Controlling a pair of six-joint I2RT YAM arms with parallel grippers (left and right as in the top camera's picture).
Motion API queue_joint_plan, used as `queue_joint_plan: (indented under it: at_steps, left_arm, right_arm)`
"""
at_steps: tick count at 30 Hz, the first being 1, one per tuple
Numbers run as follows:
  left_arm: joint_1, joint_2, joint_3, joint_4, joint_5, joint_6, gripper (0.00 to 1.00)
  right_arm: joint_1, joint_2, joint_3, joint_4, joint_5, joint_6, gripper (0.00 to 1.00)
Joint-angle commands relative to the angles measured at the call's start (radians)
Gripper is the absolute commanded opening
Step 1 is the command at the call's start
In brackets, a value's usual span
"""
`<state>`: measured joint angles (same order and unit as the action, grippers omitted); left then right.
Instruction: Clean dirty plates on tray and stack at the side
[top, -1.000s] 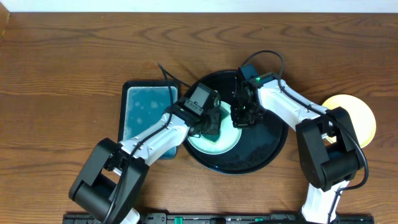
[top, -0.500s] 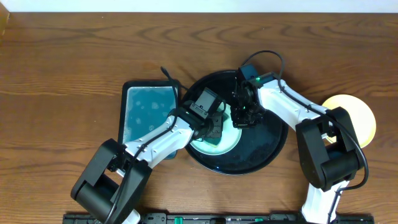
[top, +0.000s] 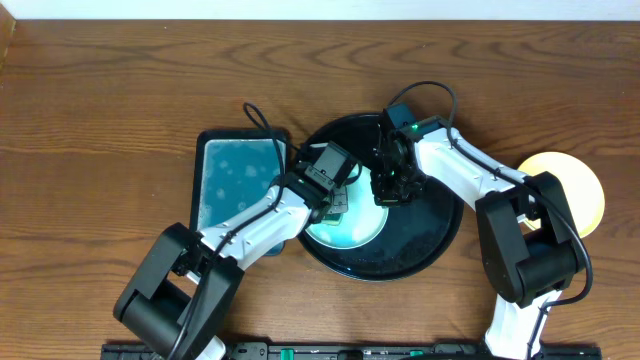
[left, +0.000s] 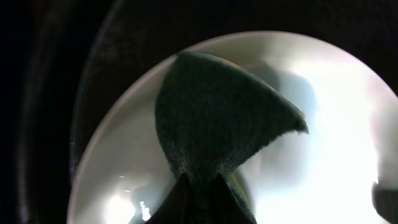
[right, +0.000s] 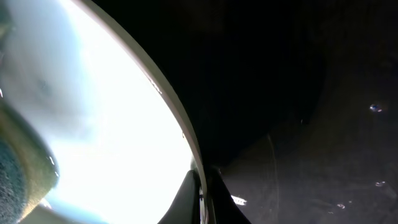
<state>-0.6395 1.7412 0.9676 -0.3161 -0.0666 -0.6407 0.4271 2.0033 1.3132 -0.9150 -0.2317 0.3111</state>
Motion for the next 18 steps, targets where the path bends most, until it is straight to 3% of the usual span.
queue_joint_plan:
  at_steps: [1,5,12,18]
  left_arm:
    - [0.041,0.019,0.001,-0.019,-0.103,-0.077,0.08]
    - [0.042,0.019,0.001,0.005,-0.066,-0.063,0.08]
    - [0.042,0.019,0.001,0.175,0.285,0.23,0.08]
    - [0.039,0.019,0.001,0.165,0.355,0.251,0.08]
  right_arm:
    - [0.026,0.018,-0.02,-0.006,0.022,-0.001,0.01]
    - [0.026,0.018,-0.02,-0.006,0.022,0.0,0.01]
    - [0.026,0.018,-0.02,-0.006,0.022,0.0,0.01]
    - [0.026,0.018,-0.02,-0.006,0.022,0.0,0.01]
